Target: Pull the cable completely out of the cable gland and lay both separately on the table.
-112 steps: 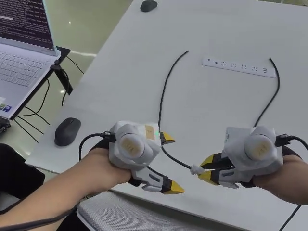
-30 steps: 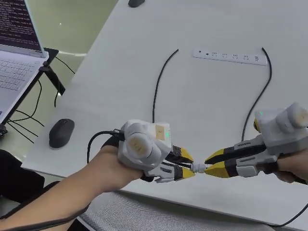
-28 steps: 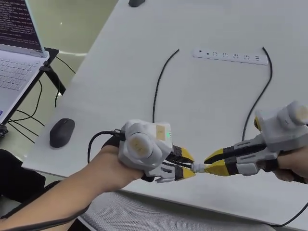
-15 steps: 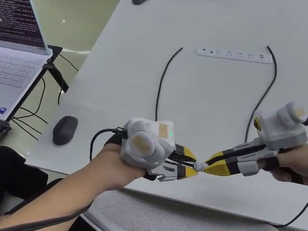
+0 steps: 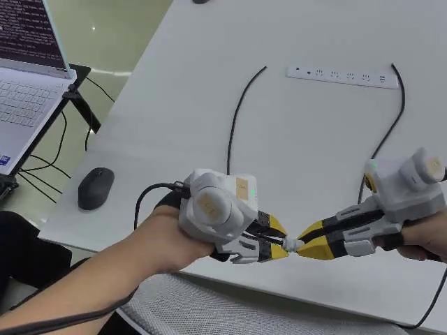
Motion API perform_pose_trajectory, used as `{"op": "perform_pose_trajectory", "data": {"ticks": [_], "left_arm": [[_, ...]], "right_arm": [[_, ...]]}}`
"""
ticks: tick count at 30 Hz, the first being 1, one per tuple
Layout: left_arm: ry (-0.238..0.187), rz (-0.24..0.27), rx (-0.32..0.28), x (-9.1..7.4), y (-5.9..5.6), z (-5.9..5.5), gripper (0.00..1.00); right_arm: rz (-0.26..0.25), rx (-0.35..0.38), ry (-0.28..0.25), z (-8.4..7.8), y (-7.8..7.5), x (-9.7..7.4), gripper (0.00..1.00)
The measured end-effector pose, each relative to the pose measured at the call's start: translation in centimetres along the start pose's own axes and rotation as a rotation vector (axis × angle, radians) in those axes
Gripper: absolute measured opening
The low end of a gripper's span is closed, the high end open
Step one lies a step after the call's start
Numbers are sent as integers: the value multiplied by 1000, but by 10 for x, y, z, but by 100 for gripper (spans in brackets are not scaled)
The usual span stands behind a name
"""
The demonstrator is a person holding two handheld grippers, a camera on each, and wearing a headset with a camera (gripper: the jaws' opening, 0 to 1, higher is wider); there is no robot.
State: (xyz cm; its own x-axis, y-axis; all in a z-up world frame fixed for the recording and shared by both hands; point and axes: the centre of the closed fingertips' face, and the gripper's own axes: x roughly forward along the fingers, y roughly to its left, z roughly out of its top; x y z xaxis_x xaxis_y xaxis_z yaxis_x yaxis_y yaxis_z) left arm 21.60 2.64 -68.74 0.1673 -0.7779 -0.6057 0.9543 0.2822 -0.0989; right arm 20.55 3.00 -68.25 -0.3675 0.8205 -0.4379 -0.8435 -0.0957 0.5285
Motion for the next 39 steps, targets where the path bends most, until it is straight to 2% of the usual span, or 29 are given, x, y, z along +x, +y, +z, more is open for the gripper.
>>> {"op": "perform_pose_trajectory", "data": {"ticks": [1, 2, 8, 9, 10, 11, 12, 13, 15, 17, 19, 20, 22, 23, 24, 27, 31, 37, 38, 39], "left_arm": [[-1, -4, -10, 0, 0, 0, 14], [-6, -8, -23, 0, 0, 0, 14], [-36, -21, -72, -3, 4, 2, 14], [-38, -18, -71, -4, 5, 2, 14], [-42, -13, -76, -5, 7, 3, 14], [-55, -32, -109, -6, 6, 5, 14], [-62, -37, -112, -7, 6, 6, 14], [-68, -39, -120, -8, 6, 7, 14], [-72, -66, -154, -8, 4, 8, 14], [-79, -59, -134, -7, 4, 8, 14], [-75, -74, -159, -6, 2, 8, 15], [-77, -68, -160, -6, 3, 8, 15], [-77, -75, -176, -6, 3, 8, 15], [-81, -74, -181, -6, 4, 9, 15], [-89, -68, -193, -7, 5, 10, 15], [-96, -75, -211, -8, 5, 12, 15], [-101, -71, -207, -6, 4, 12, 15], [-98, -66, -189, -5, 1, 11, 15], [-99, -65, -187, -6, 1, 11, 15], [-98, -62, -184, -6, 2, 11, 15]], "right_arm": [[-15, -34, 20, -1, 0, 0, 6], [-30, -49, 25, 0, 0, 0, 6], [-148, -239, 62, 3, -1, -2, 6], [-184, -283, 53, 6, -3, -3, 7], [-212, -297, 45, 8, -4, -4, 7], [-229, -312, 53, 8, -2, -4, 7], [-243, -350, 58, 9, -1, -5, 7], [-273, -412, 73, 10, -2, -6, 7], [-286, -456, 103, 7, 1, -6, 7], [-333, -545, 135, 8, -1, -6, 7], [-355, -618, 174, 5, 1, -5, 7], [-390, -661, 186, 6, -1, -6, 7], [-406, -699, 196, 6, 0, -5, 7], [-435, -745, 207, 8, -2, -7, 7], [-451, -762, 210, 8, -2, -8, 7], [-476, -795, 213, 8, -1, -8, 7], [-480, -789, 221, 8, -2, -8, 8], [-448, -722, 203, 6, -2, -8, 8], [-443, -702, 195, 6, -2, -8, 8], [-436, -641, 174, 6, -1, -7, 8]]}}
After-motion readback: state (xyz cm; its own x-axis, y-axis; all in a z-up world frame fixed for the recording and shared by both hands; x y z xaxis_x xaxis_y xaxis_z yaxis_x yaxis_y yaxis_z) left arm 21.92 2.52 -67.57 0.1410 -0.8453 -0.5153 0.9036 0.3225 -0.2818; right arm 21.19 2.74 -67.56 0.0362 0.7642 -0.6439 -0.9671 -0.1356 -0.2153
